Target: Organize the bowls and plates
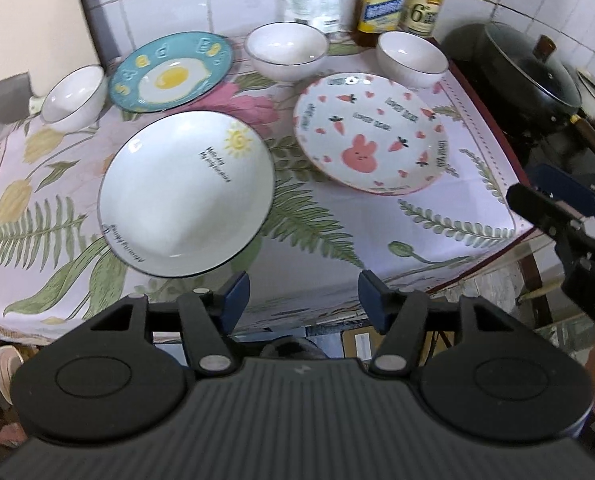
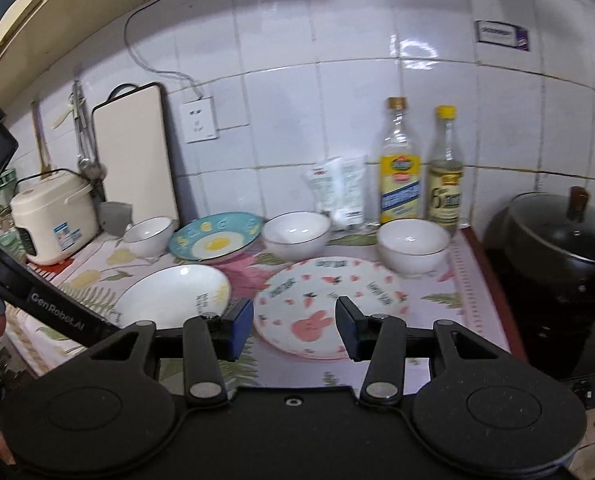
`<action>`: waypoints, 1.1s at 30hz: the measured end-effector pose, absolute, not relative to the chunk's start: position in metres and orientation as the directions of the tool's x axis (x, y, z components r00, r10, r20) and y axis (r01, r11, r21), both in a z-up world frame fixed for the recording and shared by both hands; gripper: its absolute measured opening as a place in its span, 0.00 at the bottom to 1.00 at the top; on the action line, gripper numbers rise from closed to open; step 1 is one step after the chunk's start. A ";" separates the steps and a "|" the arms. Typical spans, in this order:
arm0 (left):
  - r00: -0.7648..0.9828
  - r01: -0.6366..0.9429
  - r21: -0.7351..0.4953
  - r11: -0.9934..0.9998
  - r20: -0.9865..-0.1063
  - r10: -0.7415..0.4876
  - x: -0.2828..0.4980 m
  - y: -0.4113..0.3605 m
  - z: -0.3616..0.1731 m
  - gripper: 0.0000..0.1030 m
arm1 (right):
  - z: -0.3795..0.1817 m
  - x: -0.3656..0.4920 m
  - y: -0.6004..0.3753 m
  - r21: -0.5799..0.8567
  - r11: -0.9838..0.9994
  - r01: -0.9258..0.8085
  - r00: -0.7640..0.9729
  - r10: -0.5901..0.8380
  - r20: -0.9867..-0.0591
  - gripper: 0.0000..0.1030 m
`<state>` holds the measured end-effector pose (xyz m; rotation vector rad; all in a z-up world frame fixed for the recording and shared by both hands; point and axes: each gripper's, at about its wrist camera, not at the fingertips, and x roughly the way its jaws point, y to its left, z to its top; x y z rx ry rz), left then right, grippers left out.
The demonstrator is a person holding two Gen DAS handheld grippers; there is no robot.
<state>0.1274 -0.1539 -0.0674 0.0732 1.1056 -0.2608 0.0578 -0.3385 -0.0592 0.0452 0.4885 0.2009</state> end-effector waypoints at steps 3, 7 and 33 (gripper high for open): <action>0.417 0.258 -0.067 0.964 -0.892 -0.174 0.131 -0.166 -0.068 0.59 | -0.057 0.058 -0.350 0.080 0.983 -0.163 0.873 0.182 -0.452 0.49; 0.414 0.273 -0.066 0.960 -0.893 -0.179 0.140 -0.181 -0.071 0.60 | -0.058 0.063 -0.362 0.069 0.985 -0.155 0.882 0.170 -0.440 0.49; 0.569 -0.047 -0.185 0.982 -0.812 -0.126 0.205 -0.216 -0.178 0.66 | -0.171 0.158 -0.405 0.233 0.973 -0.009 0.853 0.129 -0.506 0.60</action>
